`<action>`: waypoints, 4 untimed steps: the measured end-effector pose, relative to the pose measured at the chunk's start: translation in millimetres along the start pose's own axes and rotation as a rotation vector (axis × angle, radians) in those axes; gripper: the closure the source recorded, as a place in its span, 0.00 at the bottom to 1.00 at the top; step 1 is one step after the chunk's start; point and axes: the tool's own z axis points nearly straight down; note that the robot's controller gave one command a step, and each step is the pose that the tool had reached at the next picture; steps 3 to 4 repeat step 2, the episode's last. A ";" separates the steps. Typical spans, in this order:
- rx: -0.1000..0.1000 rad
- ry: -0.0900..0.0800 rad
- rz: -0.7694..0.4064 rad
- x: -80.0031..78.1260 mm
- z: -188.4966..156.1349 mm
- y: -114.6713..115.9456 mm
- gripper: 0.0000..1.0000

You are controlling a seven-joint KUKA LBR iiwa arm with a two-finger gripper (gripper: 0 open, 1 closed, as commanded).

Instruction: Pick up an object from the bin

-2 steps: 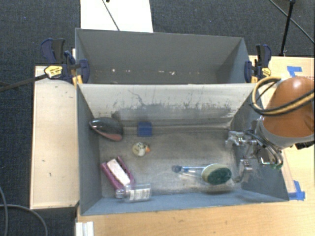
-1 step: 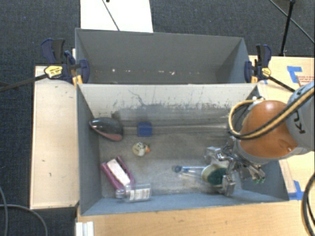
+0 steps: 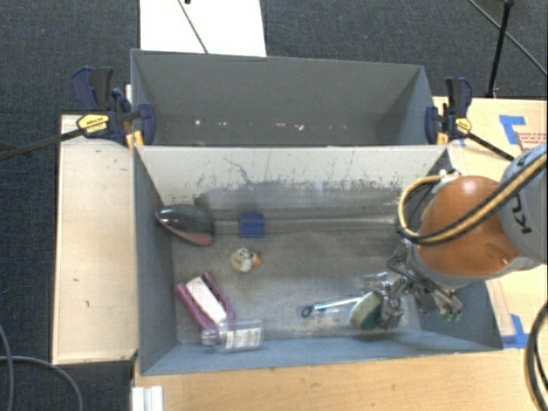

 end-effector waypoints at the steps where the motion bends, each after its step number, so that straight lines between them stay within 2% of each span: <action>1: 0.003 -0.007 -0.060 -25.6 -121.8 4.8 1.00; 2: 0.000 -0.002 -0.411 -14.7 -180.6 34.7 1.00; 4: 0.000 -0.002 -0.411 -14.7 -180.6 34.7 1.00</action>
Offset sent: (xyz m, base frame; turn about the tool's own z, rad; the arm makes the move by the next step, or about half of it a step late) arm 0.0205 0.0104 0.1175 -0.0616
